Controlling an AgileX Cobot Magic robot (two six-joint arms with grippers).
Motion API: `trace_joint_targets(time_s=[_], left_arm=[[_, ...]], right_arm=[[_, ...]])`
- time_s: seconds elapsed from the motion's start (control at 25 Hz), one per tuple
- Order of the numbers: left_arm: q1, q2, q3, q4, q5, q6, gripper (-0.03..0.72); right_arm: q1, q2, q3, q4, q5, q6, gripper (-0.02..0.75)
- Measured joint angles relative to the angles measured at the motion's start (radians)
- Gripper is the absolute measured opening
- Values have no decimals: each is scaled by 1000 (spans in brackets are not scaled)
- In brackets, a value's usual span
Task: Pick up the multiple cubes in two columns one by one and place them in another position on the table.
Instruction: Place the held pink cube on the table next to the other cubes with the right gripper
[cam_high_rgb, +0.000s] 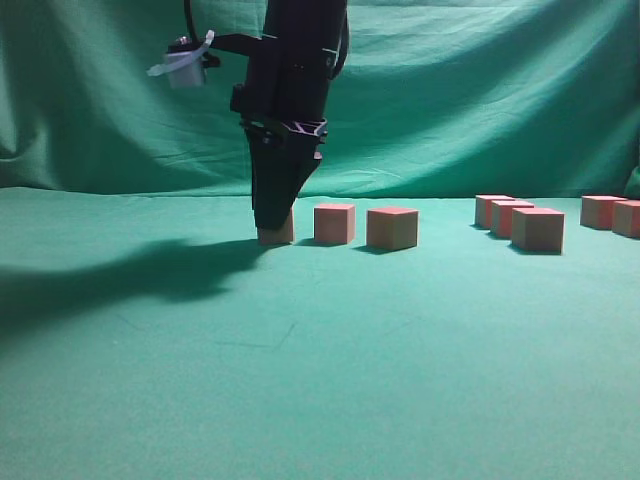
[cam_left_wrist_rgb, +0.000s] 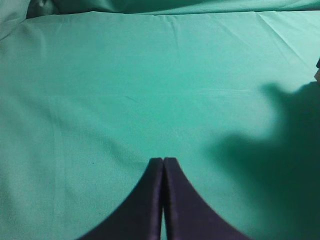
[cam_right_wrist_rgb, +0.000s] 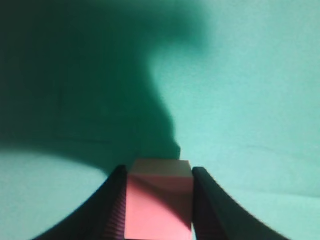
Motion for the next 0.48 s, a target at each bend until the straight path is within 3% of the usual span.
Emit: trace_joint_targets(time_s=[0.04, 0.16, 0.36, 0.48], left_arm=[[0, 0, 0, 0, 0, 0, 0], [0, 0, 0, 0, 0, 0, 0], [0, 0, 0, 0, 0, 0, 0], [0, 0, 0, 0, 0, 0, 0]], right_arm=[[0, 0, 0, 2, 1, 0, 280], [0, 0, 0, 8, 1, 0, 392], [0, 0, 0, 12, 1, 41, 617], [0, 0, 0, 12, -1, 66, 633]])
